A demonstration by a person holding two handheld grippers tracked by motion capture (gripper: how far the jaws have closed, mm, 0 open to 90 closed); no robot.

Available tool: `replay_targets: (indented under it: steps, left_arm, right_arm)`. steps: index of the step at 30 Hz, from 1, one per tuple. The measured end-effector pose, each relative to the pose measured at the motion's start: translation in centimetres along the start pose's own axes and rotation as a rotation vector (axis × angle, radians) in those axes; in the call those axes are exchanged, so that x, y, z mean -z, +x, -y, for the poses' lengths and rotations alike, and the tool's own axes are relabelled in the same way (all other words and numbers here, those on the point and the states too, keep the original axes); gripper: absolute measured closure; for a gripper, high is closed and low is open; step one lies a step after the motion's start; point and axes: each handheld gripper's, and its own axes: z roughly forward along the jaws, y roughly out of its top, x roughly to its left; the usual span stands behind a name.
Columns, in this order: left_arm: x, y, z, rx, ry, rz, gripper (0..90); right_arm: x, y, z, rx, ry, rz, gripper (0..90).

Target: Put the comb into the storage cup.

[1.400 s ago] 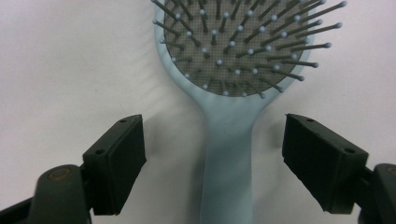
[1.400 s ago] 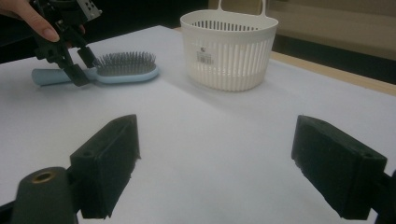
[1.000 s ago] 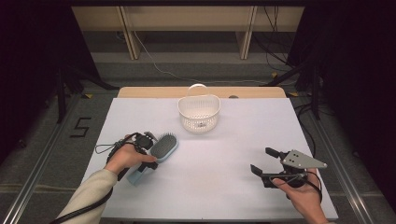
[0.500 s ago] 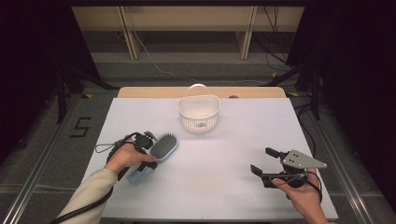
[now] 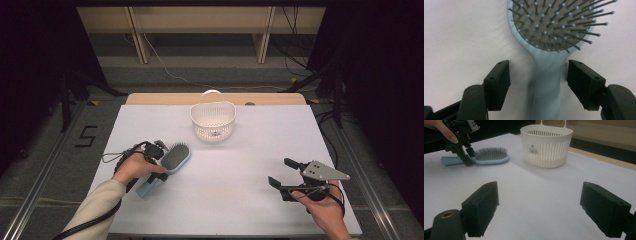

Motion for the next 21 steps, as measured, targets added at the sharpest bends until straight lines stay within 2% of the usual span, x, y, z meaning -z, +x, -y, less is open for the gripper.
replay_targets:
  steps: [17,21]
  left_arm:
    - [0.04,-0.11,-0.18,0.002,0.021,-0.001,37.1]
    - [0.11,-0.15,-0.25,-0.006,0.027,-0.002,40.4]
  right_arm:
    - [-0.04,-0.01,0.02,0.000,0.000,-0.002,15.8]
    - [-0.02,-0.02,0.02,-0.003,0.000,-0.001,15.8]
